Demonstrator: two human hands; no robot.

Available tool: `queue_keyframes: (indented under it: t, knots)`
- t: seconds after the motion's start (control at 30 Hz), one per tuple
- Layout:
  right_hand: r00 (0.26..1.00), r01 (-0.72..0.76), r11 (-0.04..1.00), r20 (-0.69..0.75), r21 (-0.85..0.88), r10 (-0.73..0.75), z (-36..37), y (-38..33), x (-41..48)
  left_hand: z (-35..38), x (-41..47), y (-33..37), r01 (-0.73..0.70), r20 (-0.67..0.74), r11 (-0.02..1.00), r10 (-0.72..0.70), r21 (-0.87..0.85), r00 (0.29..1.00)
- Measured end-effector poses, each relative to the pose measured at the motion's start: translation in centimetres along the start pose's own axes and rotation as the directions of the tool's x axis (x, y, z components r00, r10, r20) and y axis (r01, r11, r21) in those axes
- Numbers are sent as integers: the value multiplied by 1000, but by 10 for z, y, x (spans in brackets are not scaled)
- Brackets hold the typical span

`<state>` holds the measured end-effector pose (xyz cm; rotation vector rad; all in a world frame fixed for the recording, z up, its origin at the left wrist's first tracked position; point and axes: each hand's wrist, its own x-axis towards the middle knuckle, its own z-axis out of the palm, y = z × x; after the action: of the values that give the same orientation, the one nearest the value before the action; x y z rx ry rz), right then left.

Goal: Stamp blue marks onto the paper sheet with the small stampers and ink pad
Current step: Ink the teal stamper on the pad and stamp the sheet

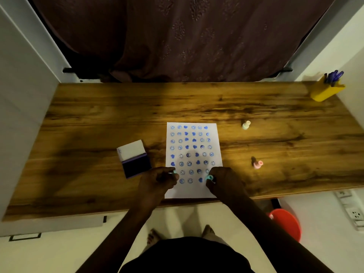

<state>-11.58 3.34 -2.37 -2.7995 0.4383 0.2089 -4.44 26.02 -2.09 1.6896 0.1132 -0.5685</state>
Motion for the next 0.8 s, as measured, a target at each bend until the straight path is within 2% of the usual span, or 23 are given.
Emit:
queue_keyframes:
  t: [0.23,0.5,0.67,0.73,0.8]
  knots:
    - [997,-38,999,70,19,37,-1,0,9,10,5,6,10,1,1000,-10,-25,1000]
    - [999,-25,1000,47,19,24,-4,2,10,17,5,23,-68,-12,997,69,26,998]
    - [998,4,999,57,52,-7,-11,10,14,16,-1,32,-103,29,995,102,14,994]
    - [997,-54,983,69,177,42,-24,17,15,17,-3,33,-106,61,994,105,20,993]
    - [992,-123,911,70,395,104,-43,25,16,19,-5,34,-109,92,994,107,10,990]
